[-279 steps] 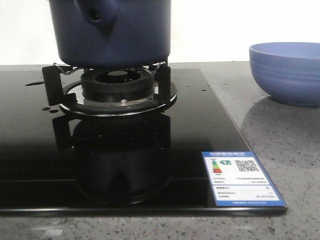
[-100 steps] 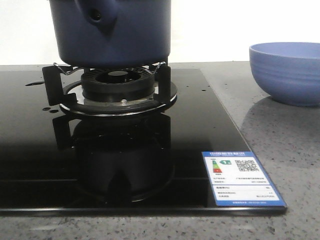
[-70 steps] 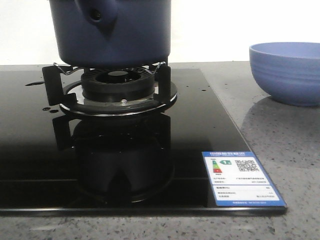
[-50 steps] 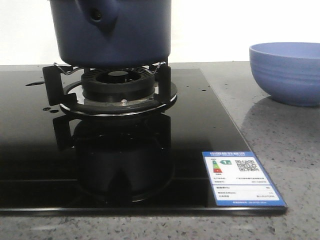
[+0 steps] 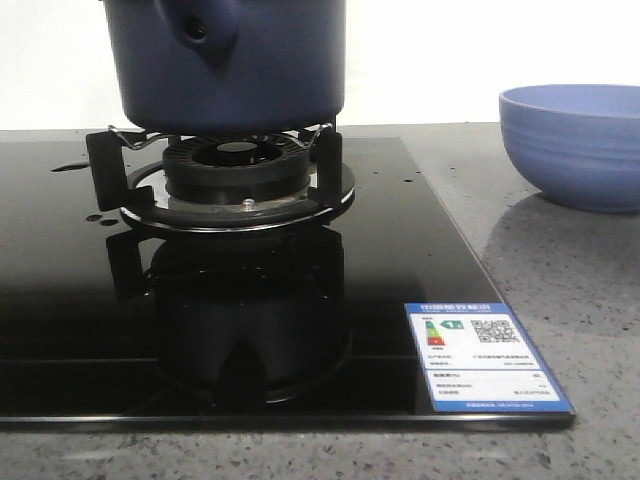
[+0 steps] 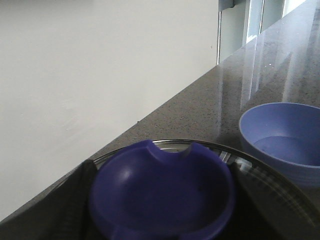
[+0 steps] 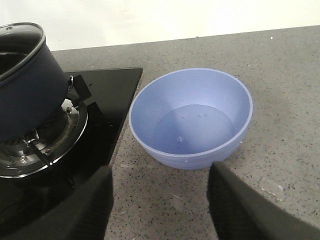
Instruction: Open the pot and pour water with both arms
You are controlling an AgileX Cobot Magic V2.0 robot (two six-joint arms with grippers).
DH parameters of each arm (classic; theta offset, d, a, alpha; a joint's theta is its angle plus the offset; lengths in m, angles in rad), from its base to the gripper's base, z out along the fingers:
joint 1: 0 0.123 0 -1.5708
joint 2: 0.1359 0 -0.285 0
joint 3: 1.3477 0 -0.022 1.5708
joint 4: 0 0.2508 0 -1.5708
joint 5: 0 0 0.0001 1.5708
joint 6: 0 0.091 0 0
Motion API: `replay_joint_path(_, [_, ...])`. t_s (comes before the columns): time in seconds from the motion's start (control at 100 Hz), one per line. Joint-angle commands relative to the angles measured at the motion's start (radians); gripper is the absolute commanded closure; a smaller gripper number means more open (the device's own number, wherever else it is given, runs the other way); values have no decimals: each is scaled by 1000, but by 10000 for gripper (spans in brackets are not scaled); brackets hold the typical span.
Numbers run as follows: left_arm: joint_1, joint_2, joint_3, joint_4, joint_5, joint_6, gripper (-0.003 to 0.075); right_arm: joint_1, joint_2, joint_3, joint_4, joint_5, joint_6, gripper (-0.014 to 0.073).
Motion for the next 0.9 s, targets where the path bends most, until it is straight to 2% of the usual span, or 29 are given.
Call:
replay_joint_path(0.0, [-3, -20, -26, -65, 33, -14, 533, 2, 13, -33, 0, -77, -9, 215])
replay_joint_path(0.34, [-3, -20, -93, -65, 87, -15, 533, 2, 13, -33, 0, -77, -9, 215])
replay_joint_path(0.58, [12, -36, -167, -65, 87, -96, 531, 2, 13, -33, 0, -77, -9, 215])
replay_joint_path(0.79, [100, -85, -167, -34, 101, -191, 525, 2, 13, -33, 0, -77, -9, 215])
replay_joint_path(0.89, [166, -135, -155, 13, 106, -259, 492, 2, 13, -33, 0, -77, -9, 215])
